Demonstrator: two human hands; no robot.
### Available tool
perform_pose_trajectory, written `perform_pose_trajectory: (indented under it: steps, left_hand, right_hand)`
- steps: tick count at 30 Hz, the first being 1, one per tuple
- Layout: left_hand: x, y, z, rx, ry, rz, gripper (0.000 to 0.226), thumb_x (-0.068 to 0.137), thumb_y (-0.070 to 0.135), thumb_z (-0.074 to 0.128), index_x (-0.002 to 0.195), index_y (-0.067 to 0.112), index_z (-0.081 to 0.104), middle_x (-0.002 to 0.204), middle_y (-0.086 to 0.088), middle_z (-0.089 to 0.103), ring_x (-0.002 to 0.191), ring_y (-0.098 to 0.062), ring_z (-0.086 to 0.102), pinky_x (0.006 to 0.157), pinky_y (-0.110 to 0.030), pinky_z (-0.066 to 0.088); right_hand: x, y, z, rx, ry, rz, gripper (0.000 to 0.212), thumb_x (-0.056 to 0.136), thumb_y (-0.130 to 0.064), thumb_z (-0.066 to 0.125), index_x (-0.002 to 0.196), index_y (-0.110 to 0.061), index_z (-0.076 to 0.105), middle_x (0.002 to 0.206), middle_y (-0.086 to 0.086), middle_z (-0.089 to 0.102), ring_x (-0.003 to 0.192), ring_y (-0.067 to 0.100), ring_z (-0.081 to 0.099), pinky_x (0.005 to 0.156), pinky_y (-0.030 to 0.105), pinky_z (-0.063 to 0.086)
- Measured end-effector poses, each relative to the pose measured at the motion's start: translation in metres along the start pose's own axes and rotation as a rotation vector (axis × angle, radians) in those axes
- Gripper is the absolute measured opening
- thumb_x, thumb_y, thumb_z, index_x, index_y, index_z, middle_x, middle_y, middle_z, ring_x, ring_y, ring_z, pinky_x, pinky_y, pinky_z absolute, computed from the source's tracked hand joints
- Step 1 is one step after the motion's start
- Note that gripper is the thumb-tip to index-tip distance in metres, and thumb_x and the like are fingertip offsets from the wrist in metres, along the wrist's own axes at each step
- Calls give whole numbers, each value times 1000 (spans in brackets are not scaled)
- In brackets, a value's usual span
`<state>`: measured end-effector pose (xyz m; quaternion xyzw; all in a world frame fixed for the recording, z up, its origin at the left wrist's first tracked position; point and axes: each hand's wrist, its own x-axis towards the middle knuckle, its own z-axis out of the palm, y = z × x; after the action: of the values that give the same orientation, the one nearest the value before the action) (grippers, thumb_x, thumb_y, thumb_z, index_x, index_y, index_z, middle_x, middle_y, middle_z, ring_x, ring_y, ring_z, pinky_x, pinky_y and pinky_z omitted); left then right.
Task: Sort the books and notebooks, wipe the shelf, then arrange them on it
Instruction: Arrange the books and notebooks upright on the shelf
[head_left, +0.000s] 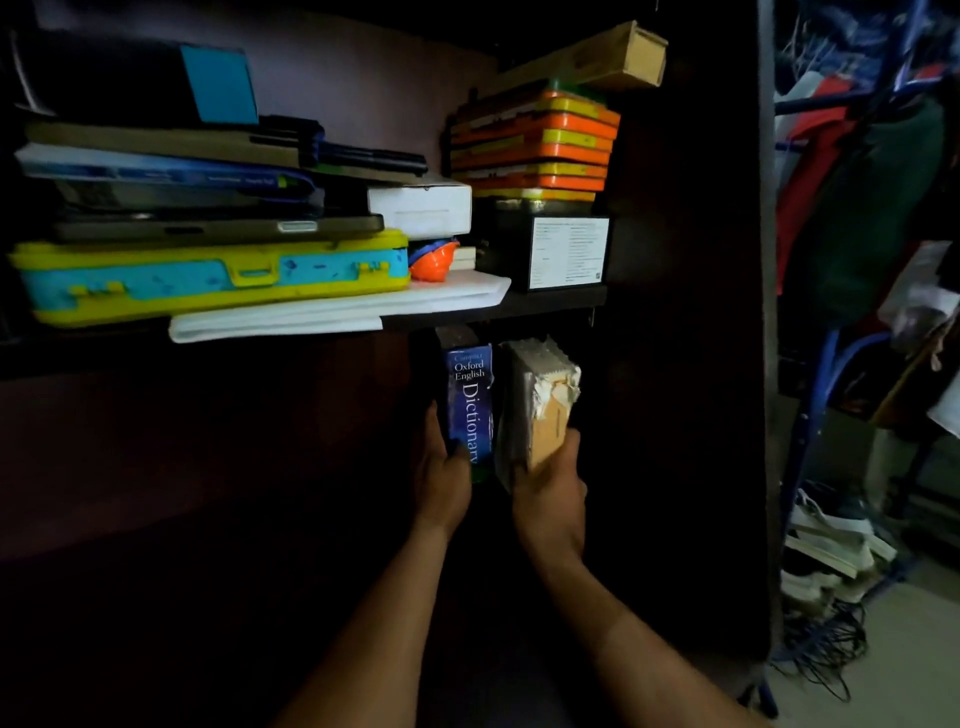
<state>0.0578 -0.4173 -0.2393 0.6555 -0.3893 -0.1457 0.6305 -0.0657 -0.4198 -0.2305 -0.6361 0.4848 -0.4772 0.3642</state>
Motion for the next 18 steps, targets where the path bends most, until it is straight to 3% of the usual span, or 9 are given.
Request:
perform_pose_trajectory:
  steps: [5, 9, 12, 15, 18]
  left_hand:
    - [0, -6, 5, 69, -4, 67, 95, 74, 56, 61, 157, 24, 27, 154, -8, 41, 139, -29, 43, 114, -47, 37]
    - [-2, -4, 6, 107, 92, 100, 93, 74, 37, 86, 150, 23, 34, 146, -11, 40, 131, -29, 45, 99, -35, 40]
    - [-6, -3, 2, 134, 190, 90, 90, 58, 55, 81, 134, 31, 36, 133, -7, 44, 118, -29, 50, 93, -45, 49]
    - [-5, -4, 1, 122, 235, 95, 88, 62, 51, 85, 132, 33, 35, 131, -7, 46, 116, -29, 52, 92, -48, 51]
    - [-4, -3, 3, 92, 209, 129, 87, 72, 42, 87, 141, 30, 35, 140, -7, 41, 125, -26, 48, 95, -44, 49]
  right_hand:
    - [23, 9, 13, 14, -155, -53, 63, 90, -35, 68, 137, -44, 28, 122, 3, 63, 105, 27, 67, 84, 50, 60]
    - [38, 19, 5, 184, -309, -68, 56, 92, -24, 71, 128, -50, 36, 118, -6, 67, 102, 12, 69, 87, 44, 61]
    - [40, 18, 1, 270, -396, -62, 59, 94, -23, 71, 132, -50, 35, 126, -8, 64, 114, 11, 65, 95, 42, 59]
    - [35, 15, 3, 204, -357, -86, 62, 95, -26, 70, 138, -46, 30, 134, -6, 59, 116, 14, 63, 90, 38, 60]
    - [35, 10, 6, 61, -248, -82, 62, 93, -32, 71, 140, -35, 30, 139, 2, 54, 118, 24, 61, 84, 43, 62]
